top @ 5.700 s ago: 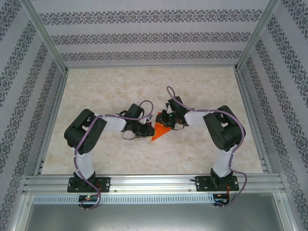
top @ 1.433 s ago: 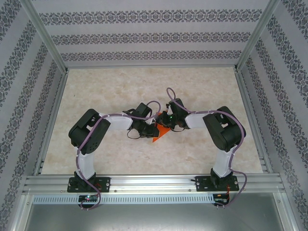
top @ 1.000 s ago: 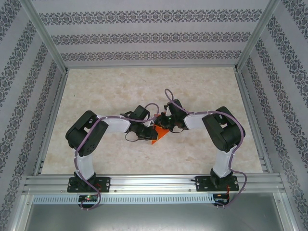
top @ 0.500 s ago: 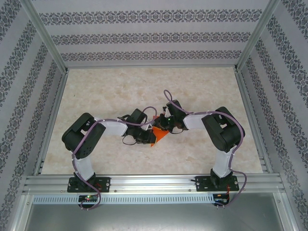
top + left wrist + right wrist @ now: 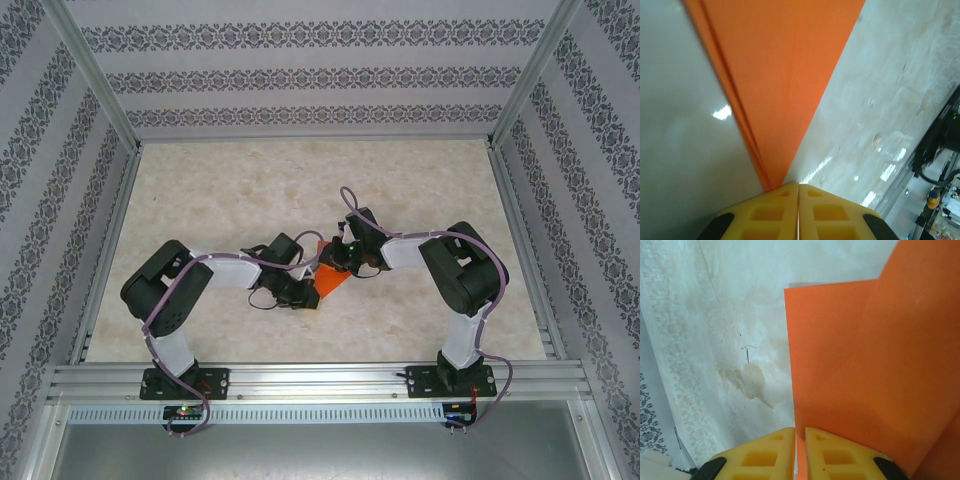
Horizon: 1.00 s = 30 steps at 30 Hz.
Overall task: Fold a paper plane with a square sheet of paper (pick it up from the middle)
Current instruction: Fourth fold the wing at the center of the table.
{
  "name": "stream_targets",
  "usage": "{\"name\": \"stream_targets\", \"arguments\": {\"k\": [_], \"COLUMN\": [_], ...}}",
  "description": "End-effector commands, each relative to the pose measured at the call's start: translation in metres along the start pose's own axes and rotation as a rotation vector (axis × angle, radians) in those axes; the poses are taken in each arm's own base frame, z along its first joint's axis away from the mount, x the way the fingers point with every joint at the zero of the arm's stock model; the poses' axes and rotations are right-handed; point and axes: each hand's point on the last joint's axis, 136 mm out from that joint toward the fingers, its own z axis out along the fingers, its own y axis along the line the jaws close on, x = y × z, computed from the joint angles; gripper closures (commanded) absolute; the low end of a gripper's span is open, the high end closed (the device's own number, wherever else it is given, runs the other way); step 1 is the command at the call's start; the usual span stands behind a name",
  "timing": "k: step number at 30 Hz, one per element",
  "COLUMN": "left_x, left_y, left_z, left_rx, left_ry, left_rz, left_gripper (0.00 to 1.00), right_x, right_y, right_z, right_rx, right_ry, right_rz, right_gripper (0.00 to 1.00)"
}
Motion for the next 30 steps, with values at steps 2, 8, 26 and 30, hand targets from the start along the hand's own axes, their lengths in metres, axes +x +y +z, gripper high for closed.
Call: {"name": "stream_targets", "arguments": {"k": [2,8,26,30], "left_x": [0.046,-0.02,-0.086,-0.08], "left_y": [0.01,-0.032,-0.027,-0.014], "left_z": [-0.008,-0.047,-0.02,-0.007], "left_rx": [-0.083,-0.036,-0.025,-0.064], "left_ry": [0.121,-0.158,-0.257,-0.224], "left_rz": [-0.093,-0.011,-0.05,-0.058], "left_gripper": [0.91,0.89,0.89,0.89], "right_x": [0.014,0.015,0.017,0.016], "right_y": [-0.065,-0.064,-0.064,-0.062], "right_z": [0.01,0.01,0.014,0.014], "right_rx": [0.227,0.222,0.207,0.204], "right_ry": [0.002,0.002,0.006,0.005], "right_rz": [0.058,0.055,0.064,0.063], "right_gripper": [0.86,0.86,0.86,0.85]}}
